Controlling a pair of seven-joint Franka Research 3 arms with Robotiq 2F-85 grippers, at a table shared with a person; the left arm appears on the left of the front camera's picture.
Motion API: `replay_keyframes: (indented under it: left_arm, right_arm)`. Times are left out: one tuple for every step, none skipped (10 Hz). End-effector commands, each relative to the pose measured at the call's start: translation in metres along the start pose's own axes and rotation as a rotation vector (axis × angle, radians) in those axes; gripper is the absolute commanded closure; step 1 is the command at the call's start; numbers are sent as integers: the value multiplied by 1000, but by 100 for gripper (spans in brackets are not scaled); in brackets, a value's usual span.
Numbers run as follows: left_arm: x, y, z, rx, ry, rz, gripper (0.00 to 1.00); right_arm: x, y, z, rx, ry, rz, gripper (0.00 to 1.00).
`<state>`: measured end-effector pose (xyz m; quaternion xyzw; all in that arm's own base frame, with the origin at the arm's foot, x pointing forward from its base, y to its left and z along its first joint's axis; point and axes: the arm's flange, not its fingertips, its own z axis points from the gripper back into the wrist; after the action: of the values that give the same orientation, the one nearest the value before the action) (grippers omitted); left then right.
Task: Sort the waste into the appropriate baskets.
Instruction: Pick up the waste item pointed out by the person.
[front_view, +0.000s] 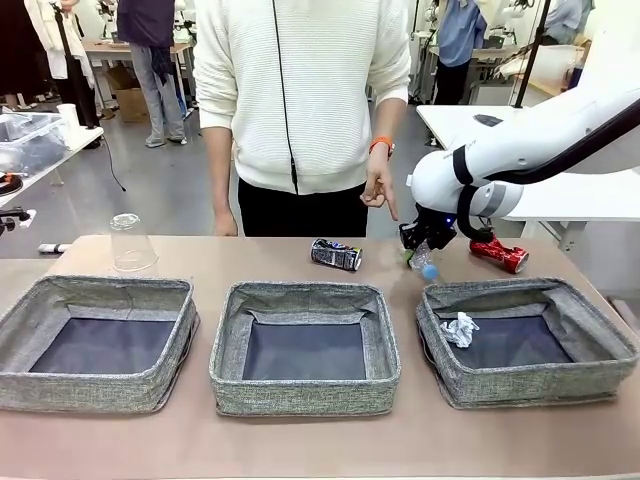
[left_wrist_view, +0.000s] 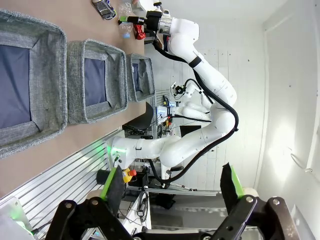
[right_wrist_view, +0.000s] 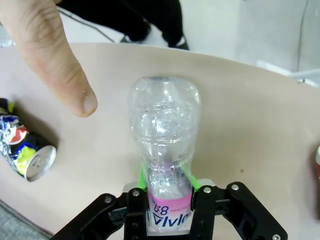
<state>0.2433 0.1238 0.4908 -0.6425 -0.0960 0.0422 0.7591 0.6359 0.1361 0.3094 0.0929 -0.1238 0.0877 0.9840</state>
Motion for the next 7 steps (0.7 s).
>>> replay_keyframes:
  left_arm:
    - [-1,-4,-1,-20,-3,2,0]
    - [-1,-4,-1,-20,-3,2,0]
    - [-1,-4,-1,-20,-3,2,0]
    - [-1,-4,-1,-20,-3,2,0]
    - [-1,-4,-1,-20,-3,2,0]
    - [-1,-4,-1,-20,-3,2,0]
    - [-1,-4,-1,-20,-3,2,0]
  right_arm:
    - [-2,-11,0,15,5,-28,100]
    - [-4,-14,6,12,2,-42,100]
    - [-7,-17,16,7,16,-62,100]
    - [-18,-21,39,3,56,-114,100]
    - [-33,-24,73,41,47,-160,100]
    - [-55,-18,115,91,67,-162,100]
    - [-81,-1,158,123,137,-208,100]
